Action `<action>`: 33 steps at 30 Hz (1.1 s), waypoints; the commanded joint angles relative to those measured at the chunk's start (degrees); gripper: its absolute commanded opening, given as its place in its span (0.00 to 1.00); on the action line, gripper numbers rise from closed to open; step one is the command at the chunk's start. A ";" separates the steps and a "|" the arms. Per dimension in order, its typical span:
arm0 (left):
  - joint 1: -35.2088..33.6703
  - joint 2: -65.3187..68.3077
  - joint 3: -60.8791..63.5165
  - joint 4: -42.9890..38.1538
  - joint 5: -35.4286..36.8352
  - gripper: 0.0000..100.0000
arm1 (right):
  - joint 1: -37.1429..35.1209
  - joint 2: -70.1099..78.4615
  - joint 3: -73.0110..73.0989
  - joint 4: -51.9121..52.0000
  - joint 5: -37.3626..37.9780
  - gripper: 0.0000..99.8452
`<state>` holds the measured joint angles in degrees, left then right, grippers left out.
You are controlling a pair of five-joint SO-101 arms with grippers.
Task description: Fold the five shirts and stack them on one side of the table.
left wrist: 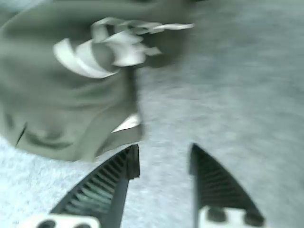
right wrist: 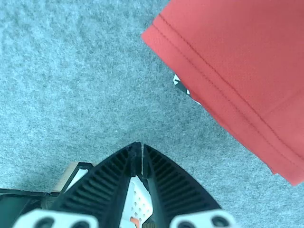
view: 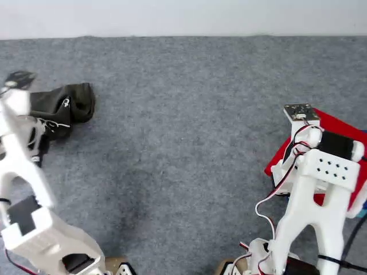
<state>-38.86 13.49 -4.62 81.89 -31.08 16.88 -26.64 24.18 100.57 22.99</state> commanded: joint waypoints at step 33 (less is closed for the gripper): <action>-1.76 18.29 -7.43 -9.85 -2.11 0.01 | -0.22 -2.15 -0.35 2.42 -0.44 0.01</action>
<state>-40.26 35.82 -10.07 70.55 -32.48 16.88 -26.64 24.18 100.66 22.99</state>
